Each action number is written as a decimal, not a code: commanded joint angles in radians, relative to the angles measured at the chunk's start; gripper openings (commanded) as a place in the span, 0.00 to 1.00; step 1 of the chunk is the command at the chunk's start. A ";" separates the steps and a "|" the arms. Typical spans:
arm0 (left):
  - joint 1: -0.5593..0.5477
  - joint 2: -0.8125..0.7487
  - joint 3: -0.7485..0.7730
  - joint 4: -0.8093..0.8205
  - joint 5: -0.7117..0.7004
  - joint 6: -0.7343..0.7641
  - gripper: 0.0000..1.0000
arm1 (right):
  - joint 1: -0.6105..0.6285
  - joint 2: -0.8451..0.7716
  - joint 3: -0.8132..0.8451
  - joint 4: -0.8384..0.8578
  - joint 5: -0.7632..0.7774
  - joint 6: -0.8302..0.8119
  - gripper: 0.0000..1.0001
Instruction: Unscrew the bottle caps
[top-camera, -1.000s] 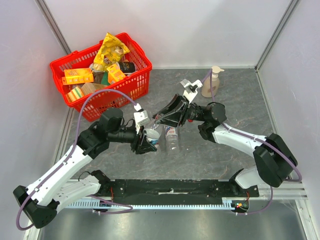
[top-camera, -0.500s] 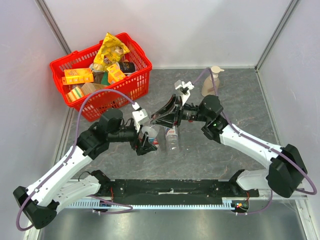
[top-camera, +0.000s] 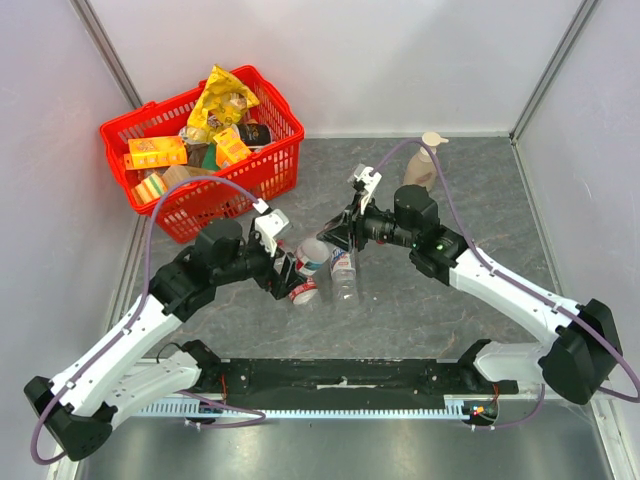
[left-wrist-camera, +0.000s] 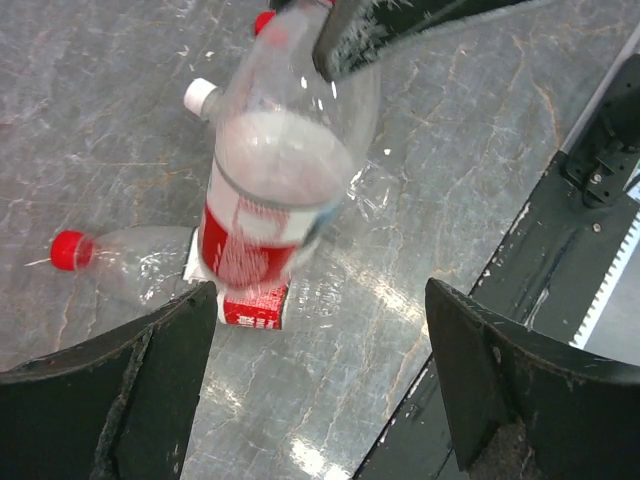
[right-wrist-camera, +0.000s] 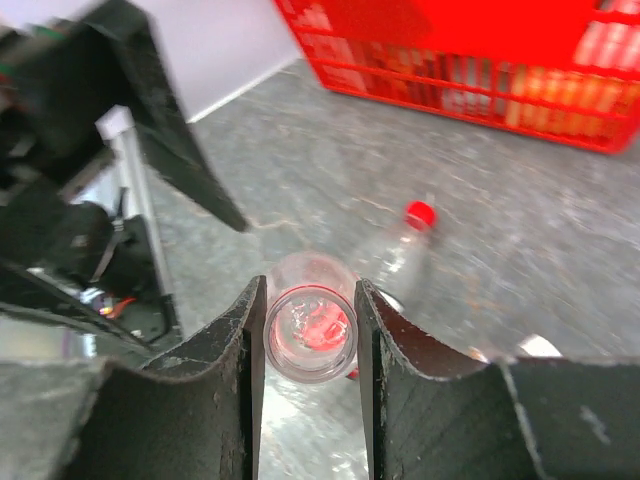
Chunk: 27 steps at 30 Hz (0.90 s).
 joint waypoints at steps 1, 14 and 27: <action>-0.004 -0.020 0.008 0.001 -0.101 -0.029 0.90 | -0.015 -0.021 0.023 -0.079 0.166 -0.096 0.00; -0.004 -0.014 0.003 -0.012 -0.141 -0.029 0.90 | -0.017 -0.076 0.076 -0.216 0.436 -0.138 0.00; -0.004 0.002 -0.005 -0.030 -0.143 -0.026 0.89 | -0.021 -0.052 0.181 -0.386 0.817 -0.171 0.00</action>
